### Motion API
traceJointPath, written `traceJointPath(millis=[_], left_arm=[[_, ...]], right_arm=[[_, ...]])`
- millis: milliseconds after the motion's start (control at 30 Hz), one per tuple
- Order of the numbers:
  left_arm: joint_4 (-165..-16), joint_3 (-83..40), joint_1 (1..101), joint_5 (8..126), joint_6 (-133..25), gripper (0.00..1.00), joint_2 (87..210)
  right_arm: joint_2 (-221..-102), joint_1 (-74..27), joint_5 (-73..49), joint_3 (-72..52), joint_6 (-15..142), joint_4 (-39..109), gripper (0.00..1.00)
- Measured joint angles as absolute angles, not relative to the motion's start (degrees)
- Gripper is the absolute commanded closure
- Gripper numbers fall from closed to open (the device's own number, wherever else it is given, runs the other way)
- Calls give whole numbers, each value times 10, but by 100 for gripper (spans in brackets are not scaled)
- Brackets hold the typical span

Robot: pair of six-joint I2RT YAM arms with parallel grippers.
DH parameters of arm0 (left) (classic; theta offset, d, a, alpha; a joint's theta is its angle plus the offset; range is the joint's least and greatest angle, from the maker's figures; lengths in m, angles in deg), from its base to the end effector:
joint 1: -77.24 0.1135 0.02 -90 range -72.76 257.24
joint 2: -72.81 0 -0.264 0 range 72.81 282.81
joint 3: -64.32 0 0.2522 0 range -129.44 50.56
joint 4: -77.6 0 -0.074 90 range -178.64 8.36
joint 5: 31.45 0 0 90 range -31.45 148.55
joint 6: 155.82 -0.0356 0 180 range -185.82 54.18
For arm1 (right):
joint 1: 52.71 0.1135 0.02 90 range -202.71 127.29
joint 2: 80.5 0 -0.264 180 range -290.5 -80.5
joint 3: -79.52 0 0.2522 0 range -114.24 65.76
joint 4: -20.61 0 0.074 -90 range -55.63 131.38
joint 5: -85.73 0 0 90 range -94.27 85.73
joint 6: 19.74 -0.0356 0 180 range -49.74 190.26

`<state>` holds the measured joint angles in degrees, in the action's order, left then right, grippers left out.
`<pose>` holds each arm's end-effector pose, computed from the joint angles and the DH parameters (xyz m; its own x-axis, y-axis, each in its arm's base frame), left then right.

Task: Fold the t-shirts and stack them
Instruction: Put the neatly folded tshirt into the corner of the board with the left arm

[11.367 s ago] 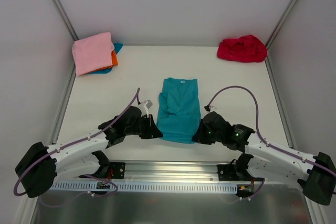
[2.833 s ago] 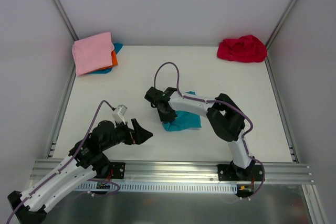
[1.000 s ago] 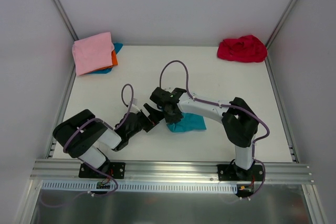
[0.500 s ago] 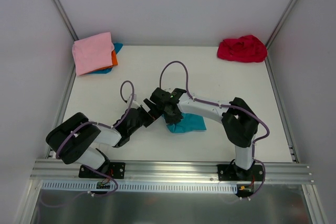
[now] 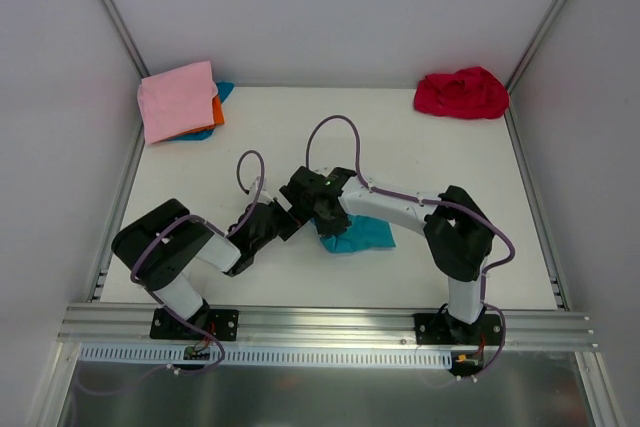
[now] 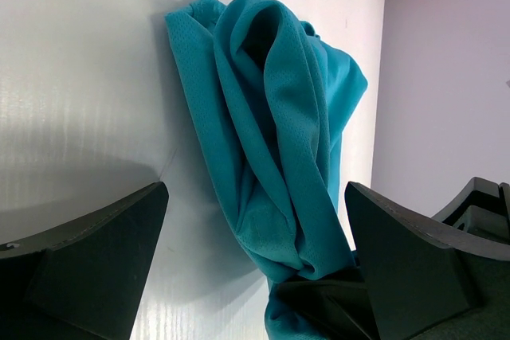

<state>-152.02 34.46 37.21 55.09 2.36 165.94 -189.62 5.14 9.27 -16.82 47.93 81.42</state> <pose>0.1961 -0.1619 0.1260 -0.6215 -0.6882 -0.3744 0.0542 0.4390 -0.8968 0.2109 0.3199 0.2030 -0.7715 -0.5334 -0.3467 -0.5349 0.8389 -0.1004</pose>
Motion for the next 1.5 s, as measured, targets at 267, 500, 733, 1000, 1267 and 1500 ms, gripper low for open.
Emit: traceJointPath(millis=[267,500,733,1000,1267,1500], left_arm=[[-1549,340,372,555,29,1,1682],[-1593,340,378,576,34,5,1712],[-1618,333,388,617,51,11,1744],[-1619,329,397,646,56,29,1751],[-1617,329,406,679,56,74,1774],[-1617,329,416,701,59,86,1782]], right_arm=[[-1894,50,99,-168,480,818,100],[-1887,50,97,-168,480,819,99],[-1880,53,85,-168,480,815,99],[-1876,55,74,-158,482,807,99],[-1876,57,59,-156,483,791,100],[-1876,57,48,-145,483,777,99]])
